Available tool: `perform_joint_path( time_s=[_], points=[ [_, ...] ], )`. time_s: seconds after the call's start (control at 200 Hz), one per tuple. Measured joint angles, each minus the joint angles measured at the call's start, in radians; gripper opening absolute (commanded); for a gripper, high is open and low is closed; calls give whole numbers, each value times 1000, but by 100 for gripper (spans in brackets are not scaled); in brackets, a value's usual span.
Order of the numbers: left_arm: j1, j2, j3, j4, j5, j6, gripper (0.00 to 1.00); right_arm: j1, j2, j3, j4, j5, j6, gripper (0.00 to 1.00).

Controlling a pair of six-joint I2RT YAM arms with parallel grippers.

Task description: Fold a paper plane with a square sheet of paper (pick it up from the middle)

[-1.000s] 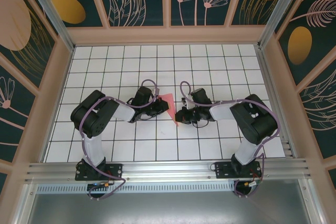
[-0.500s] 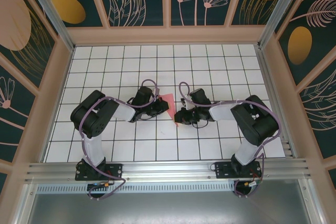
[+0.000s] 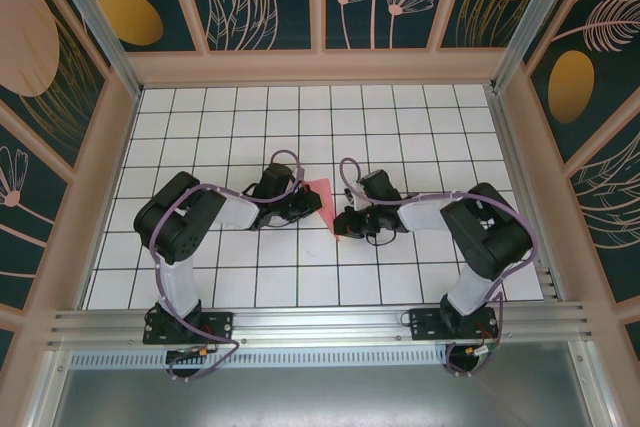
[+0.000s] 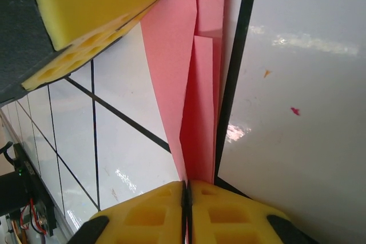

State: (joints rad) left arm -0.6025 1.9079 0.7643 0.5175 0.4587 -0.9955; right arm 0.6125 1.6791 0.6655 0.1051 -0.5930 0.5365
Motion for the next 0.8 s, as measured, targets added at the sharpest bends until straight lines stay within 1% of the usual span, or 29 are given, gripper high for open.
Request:
perform_joint_path(
  time_s=[0.08, 0.18, 0.345, 0.425, 0.585, 0.801],
  points=[
    [0, -1, 3, -8, -3, 0, 6, 3, -38, 0, -37, 22, -2, 27],
    [-1, -2, 3, -10, -6, 0, 6, 2, -110, 0, -73, 53, -1, 32],
    [-2, -3, 3, -13, -10, 1, 6, -7, -210, 10, -106, 97, -8, 32],
    [-4, -3, 3, -14, -14, 3, 6, -9, -220, 24, -111, 98, -14, 29],
    [-5, -3, 8, -23, -15, 8, 6, -1, -190, 70, -113, 75, -47, 15],
    [-5, -3, 11, -31, -15, 8, 6, 15, -78, 95, -114, 32, -68, 10]
  ],
)
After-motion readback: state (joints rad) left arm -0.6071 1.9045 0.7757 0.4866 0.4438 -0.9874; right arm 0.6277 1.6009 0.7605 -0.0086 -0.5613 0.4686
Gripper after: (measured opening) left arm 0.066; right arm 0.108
